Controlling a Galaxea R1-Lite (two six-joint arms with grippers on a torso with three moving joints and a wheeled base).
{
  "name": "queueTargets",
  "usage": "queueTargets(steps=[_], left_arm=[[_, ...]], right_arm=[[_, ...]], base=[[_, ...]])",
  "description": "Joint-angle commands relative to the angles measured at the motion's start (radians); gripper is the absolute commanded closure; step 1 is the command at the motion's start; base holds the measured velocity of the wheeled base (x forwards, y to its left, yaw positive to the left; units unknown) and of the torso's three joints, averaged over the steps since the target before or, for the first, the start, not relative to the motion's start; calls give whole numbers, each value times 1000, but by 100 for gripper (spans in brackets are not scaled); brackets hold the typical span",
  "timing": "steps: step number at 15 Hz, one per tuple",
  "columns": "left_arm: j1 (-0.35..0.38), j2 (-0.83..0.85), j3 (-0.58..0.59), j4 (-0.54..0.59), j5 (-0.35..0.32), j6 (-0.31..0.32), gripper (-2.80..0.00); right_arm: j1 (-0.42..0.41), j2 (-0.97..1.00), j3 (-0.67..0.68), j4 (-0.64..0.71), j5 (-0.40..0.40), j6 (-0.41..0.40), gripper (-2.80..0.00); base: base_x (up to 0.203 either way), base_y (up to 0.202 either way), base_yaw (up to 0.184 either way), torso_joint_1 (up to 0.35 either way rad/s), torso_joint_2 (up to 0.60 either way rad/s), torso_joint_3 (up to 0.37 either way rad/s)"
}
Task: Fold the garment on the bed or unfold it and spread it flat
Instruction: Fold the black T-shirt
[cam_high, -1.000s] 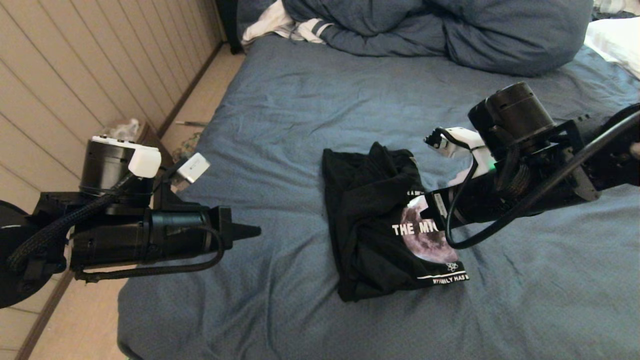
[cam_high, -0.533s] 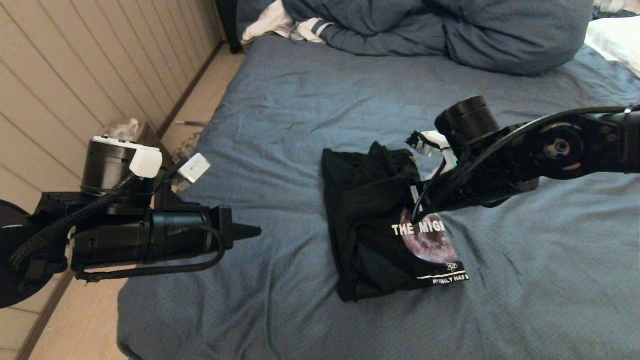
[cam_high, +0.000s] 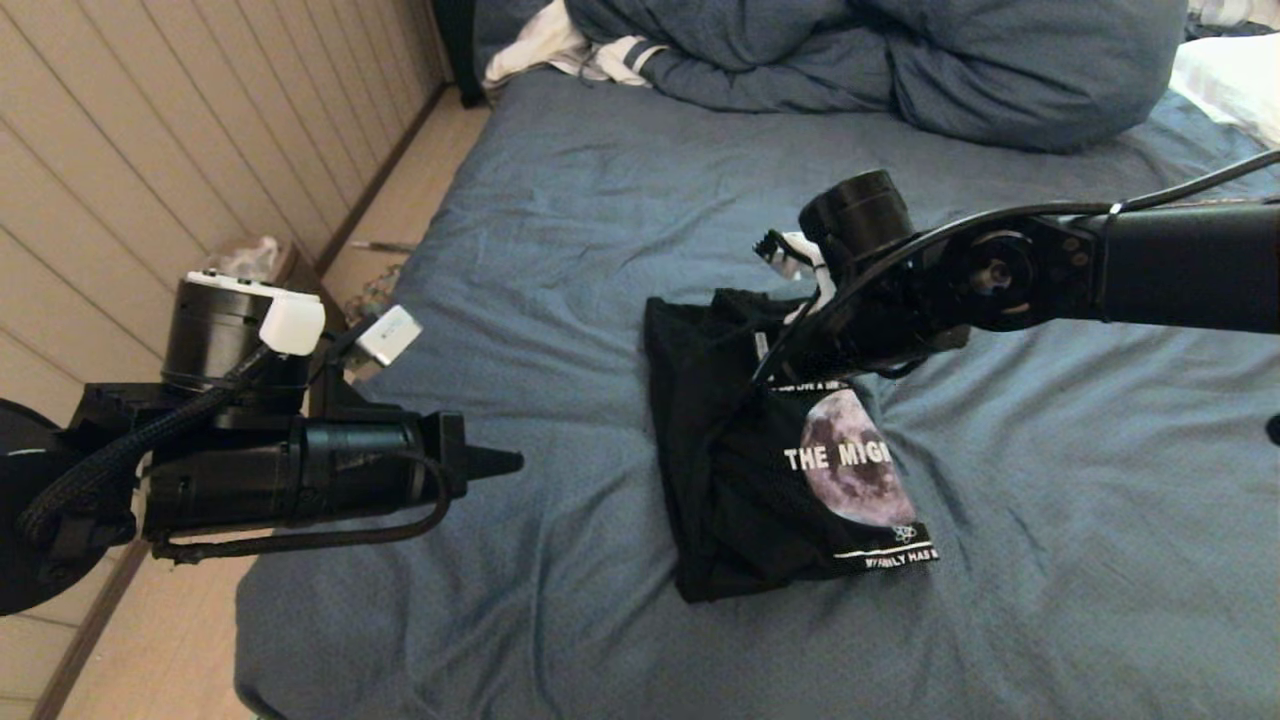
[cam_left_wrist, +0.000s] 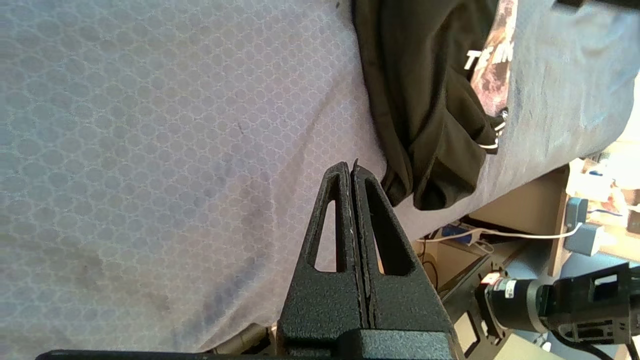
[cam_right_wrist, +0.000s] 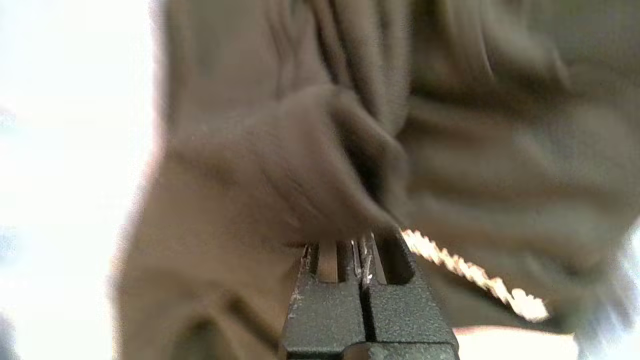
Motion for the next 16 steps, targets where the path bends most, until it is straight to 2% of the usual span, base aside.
queueTargets(steps=[1, 5, 7, 8, 16], left_arm=[[0, 8, -3, -2, 0, -6, 0], [0, 11, -6, -3, 4, -6, 0], [0, 17, -3, -3, 6, -3, 0], [0, 25, -3, -3, 6, -1, 0], [0, 37, 0, -3, 6, 2, 0]], right_arm=[[26, 48, -76, -23, -2, 20, 0], [73, 179, -198, -97, -41, 49, 0], [103, 227, -204, -258, -96, 45, 0], [115, 239, -204, -286, -112, 43, 0], [142, 130, -201, -303, -118, 49, 0]], base=[[0, 0, 0, 0, 0, 0], [0, 0, 0, 0, 0, 0], [0, 0, 0, 0, 0, 0], [0, 0, 0, 0, 0, 0], [0, 0, 0, 0, 0, 0]])
